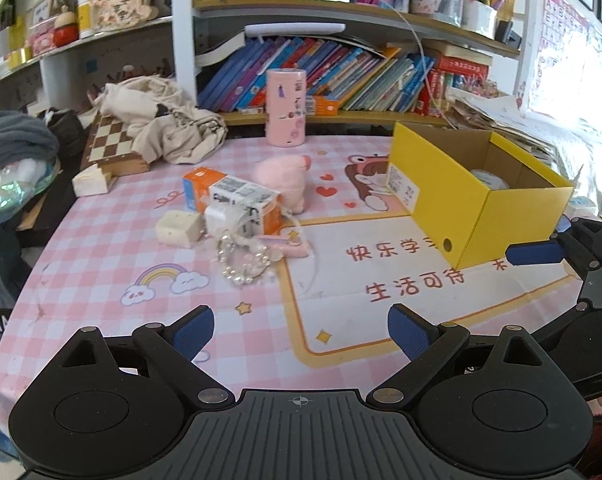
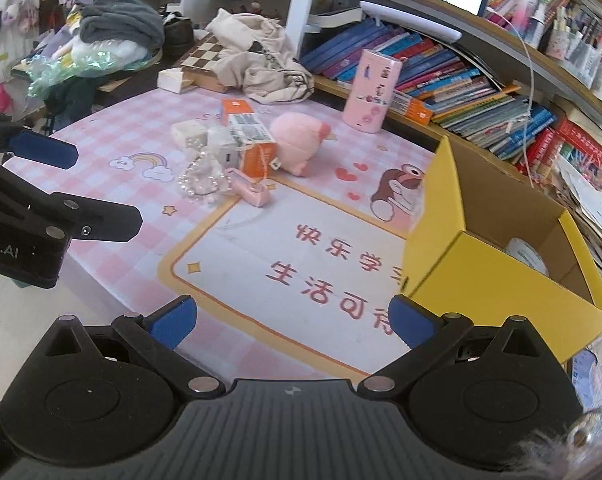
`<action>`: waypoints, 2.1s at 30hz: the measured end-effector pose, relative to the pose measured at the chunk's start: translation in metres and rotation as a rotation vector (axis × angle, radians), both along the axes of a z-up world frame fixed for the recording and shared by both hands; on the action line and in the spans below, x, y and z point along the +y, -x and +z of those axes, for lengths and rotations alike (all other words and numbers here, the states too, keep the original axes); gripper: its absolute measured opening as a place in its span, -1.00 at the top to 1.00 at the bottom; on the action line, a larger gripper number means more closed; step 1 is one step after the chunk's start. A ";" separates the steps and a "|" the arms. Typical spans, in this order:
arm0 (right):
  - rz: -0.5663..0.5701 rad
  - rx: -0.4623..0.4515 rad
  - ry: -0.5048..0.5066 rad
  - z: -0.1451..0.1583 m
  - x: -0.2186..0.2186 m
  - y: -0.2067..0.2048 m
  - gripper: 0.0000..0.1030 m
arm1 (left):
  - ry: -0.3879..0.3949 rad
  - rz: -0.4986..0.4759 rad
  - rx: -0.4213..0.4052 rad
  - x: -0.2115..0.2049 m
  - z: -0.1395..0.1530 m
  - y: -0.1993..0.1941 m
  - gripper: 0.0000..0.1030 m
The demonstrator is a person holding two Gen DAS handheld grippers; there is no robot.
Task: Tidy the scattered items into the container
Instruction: 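Withdraw both tools from the yellow box back toward the table items, then close the left tool on the pearl bracelet while the right tool grasps the pink lighter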
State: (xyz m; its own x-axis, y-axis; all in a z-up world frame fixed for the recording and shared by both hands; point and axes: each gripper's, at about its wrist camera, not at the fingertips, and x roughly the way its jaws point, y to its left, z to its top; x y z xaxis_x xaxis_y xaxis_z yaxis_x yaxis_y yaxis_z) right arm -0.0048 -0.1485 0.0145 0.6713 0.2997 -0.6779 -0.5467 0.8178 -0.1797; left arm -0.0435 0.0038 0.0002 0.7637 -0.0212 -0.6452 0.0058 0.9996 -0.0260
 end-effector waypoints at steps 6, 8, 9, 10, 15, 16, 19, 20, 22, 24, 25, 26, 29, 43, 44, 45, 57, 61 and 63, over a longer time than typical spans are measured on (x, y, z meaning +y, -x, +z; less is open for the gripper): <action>0.050 -0.010 0.009 0.001 0.017 0.002 -1.00 | -0.005 0.039 -0.005 0.014 0.001 0.006 -0.86; 0.063 -0.014 0.014 0.002 0.021 0.002 -1.00 | 0.001 0.052 -0.012 0.017 0.002 0.007 -0.86; 0.069 -0.016 0.017 0.002 0.023 0.003 -1.00 | 0.006 0.056 -0.014 0.019 0.002 0.007 -0.86; 0.073 -0.019 0.019 0.002 0.023 0.003 -1.00 | 0.010 0.059 -0.013 0.020 0.002 0.006 -0.86; 0.073 -0.018 0.024 0.003 0.025 -0.002 -1.00 | 0.016 0.054 -0.008 0.021 0.000 0.003 -0.86; 0.074 -0.017 0.025 0.003 0.026 -0.003 -1.00 | 0.018 0.055 -0.007 0.021 -0.001 0.003 -0.86; 0.088 -0.012 0.030 0.002 0.029 -0.006 -1.00 | 0.023 0.068 0.001 0.024 -0.003 0.001 -0.86; 0.094 -0.012 0.032 0.002 0.030 -0.008 -1.00 | 0.024 0.075 0.005 0.025 -0.004 0.000 -0.86; 0.106 -0.011 0.031 0.002 0.034 -0.012 -1.00 | 0.025 0.087 0.006 0.028 -0.004 -0.002 -0.86; 0.117 -0.009 0.030 0.002 0.037 -0.018 -1.00 | 0.026 0.101 0.007 0.031 -0.004 -0.003 -0.86; 0.126 -0.006 0.031 0.002 0.040 -0.021 -1.00 | 0.028 0.110 0.008 0.033 -0.005 -0.005 -0.86; 0.137 -0.003 0.034 0.001 0.042 -0.024 -1.00 | 0.030 0.120 0.010 0.035 -0.006 -0.006 -0.86; 0.172 0.003 0.045 -0.001 0.050 -0.032 -1.00 | 0.039 0.151 0.017 0.041 -0.008 -0.013 -0.86; 0.243 0.067 0.082 -0.015 0.066 -0.094 -1.00 | 0.074 0.193 0.087 0.052 -0.026 -0.067 -0.86; 0.245 0.072 0.085 -0.017 0.066 -0.097 -1.00 | 0.075 0.193 0.093 0.051 -0.028 -0.071 -0.86; 0.247 0.080 0.087 -0.019 0.066 -0.100 -1.00 | 0.077 0.191 0.100 0.051 -0.030 -0.075 -0.86; 0.247 0.169 0.098 -0.039 0.065 -0.141 -1.00 | 0.090 0.164 0.163 0.050 -0.052 -0.129 -0.86; 0.247 0.185 0.100 -0.043 0.065 -0.151 -1.00 | 0.038 0.161 0.165 0.047 -0.059 -0.146 -0.84; 0.250 0.193 0.101 -0.045 0.066 -0.155 -1.00 | 0.010 0.148 0.176 0.045 -0.063 -0.153 -0.82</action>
State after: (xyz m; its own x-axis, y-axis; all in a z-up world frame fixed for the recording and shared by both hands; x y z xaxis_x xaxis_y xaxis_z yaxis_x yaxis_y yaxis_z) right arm 0.1506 -0.0829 -0.0305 0.4417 0.3639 -0.8200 -0.7598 0.6378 -0.1263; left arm 0.1097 0.0487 -0.0627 0.6344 0.0753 -0.7693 -0.1461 0.9890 -0.0237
